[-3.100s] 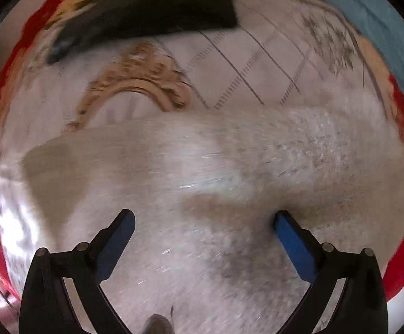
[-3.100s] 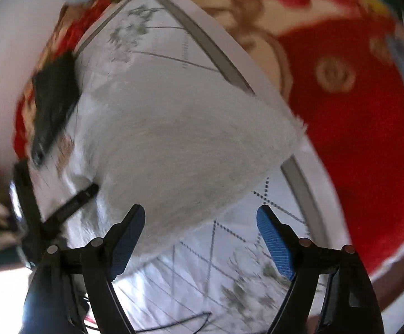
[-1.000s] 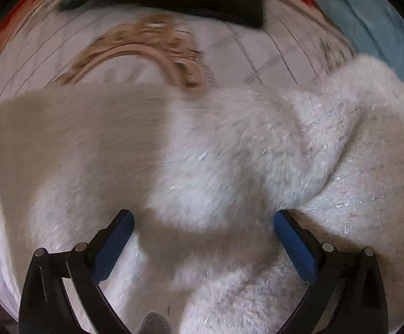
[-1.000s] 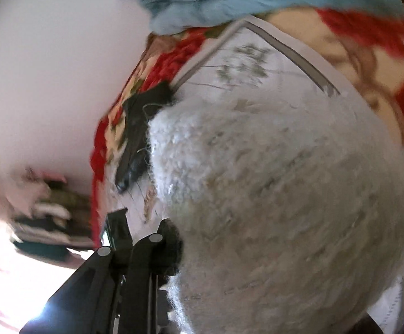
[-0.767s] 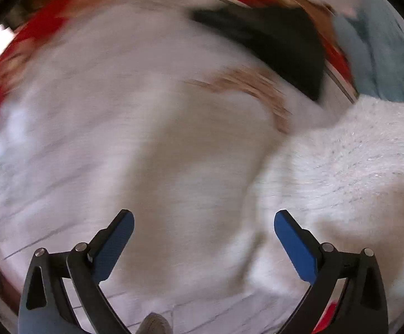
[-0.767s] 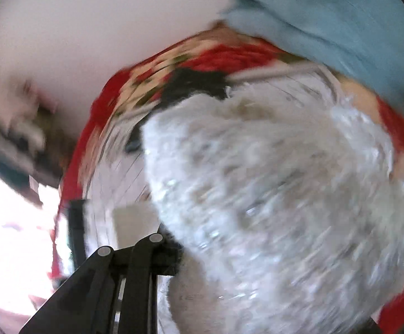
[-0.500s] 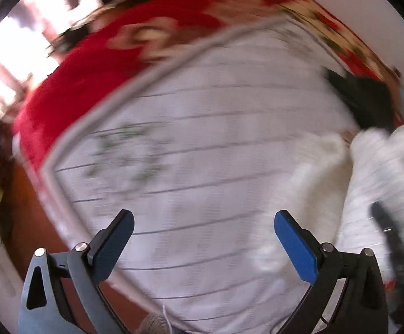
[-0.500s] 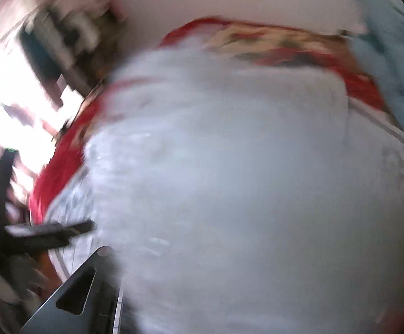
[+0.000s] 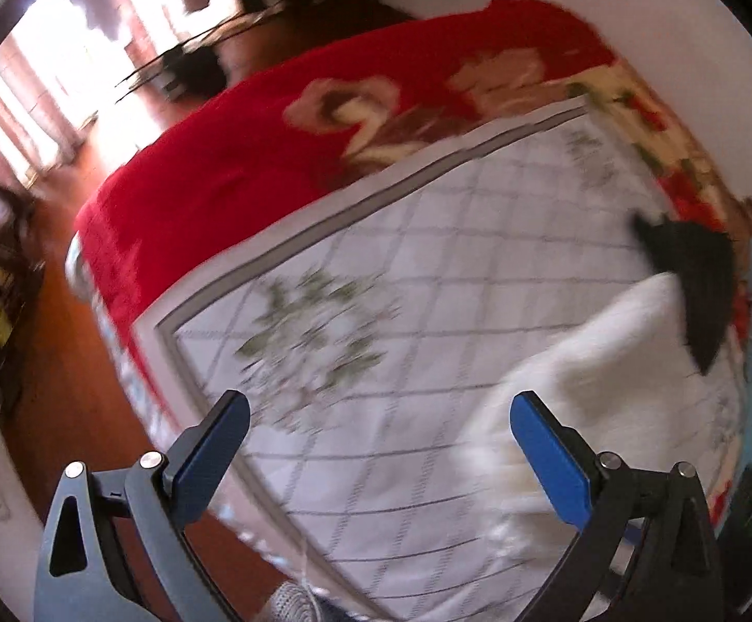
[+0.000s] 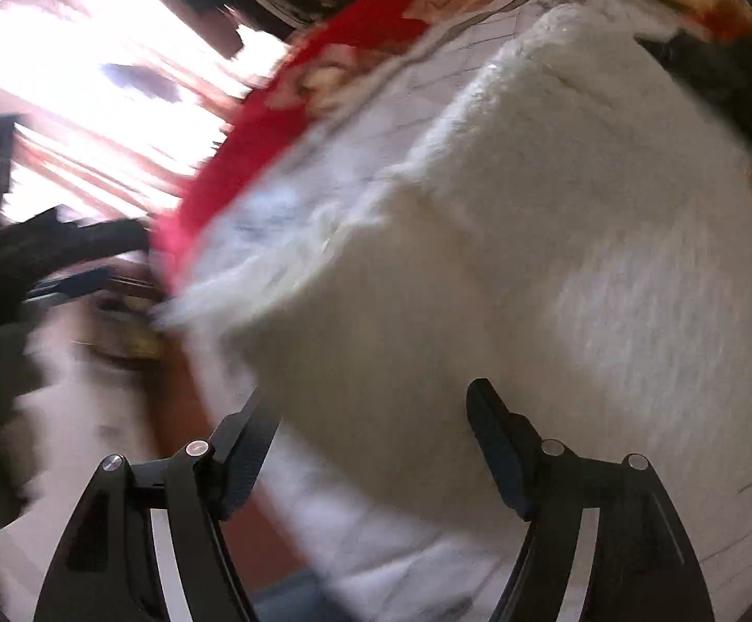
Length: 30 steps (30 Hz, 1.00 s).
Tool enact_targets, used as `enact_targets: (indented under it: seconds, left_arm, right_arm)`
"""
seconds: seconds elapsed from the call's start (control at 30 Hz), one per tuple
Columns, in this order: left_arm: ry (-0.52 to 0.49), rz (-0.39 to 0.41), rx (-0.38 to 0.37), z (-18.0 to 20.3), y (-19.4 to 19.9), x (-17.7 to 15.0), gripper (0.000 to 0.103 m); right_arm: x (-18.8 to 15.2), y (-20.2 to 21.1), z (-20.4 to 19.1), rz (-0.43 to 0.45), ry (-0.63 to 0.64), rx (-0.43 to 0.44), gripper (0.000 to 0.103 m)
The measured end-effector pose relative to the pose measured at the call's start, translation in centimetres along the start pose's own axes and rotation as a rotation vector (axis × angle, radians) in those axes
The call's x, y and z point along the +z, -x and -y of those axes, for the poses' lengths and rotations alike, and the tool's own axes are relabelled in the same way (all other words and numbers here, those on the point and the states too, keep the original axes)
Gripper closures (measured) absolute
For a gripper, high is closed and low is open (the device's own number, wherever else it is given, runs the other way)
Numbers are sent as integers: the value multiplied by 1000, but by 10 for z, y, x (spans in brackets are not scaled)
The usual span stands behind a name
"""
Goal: Fold large clothes
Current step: 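Grasp the folded white cardigan bundle with the right tool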
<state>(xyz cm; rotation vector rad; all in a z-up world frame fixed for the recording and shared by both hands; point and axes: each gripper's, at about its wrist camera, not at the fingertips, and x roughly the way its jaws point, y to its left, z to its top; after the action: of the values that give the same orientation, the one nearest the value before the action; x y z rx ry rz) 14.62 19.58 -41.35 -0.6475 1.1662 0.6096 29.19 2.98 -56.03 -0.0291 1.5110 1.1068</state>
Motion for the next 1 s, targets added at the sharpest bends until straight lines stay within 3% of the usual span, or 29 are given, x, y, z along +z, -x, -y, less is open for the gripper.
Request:
enact_targets:
  seconds: [0.1,0.17,0.27,0.3,0.4,0.47,0.6,0.63,0.73,0.77,0.8,0.87,0.9,1.0]
  left_arm:
    - [-42,7,-69,39,-3,6,0]
    - [-64,0,-100,59,-17,3,0]
    - [-116,-45,-53,87,-65,-11,0]
    - [-139,-84,9,92,-93,-22,0]
    - [-175,-206,79,85,-154,-57,0]
    - [-186,-251,94,77,-173,-72,0]
    - [-141,-257,42,54,-177,-73,0]
    - [-134,-261,34,51,-177,-71,0]
    - [-130,-259,41,47,-173,-64,0]
    - [-128,-246,46,46,-167,-61,0]
    - [-125,-225,53,43,-158,-58,0]
    - [-98,-187,59,33,-137,-51,0]
    - [-80,-172,62,28,-129,-49,0]
    - [-25,-149,68,10,-104,-46,0]
  right_arm:
    - [-19,39,37,44,-165,56,25]
    - [-16,60,70,61,-298,2,25]
    - [-11,73,127,94,-433,-113,25]
    - [-7,71,144,95,-454,-141,25]
    - [4,42,184,11,-516,-198,25]
    - [13,17,197,-61,-528,-148,25]
    - [23,-4,211,-107,-433,-52,5]
    - [21,-13,220,-116,-449,0,3]
    - [11,-50,250,-162,-560,284,0]
    - [11,-57,251,-140,-566,325,1]
    - [12,-56,245,-93,-552,309,9]
    - [5,-44,231,33,-593,218,26]
    - [-3,-35,224,102,-636,201,34]
    - [-46,-8,216,325,-851,232,42]
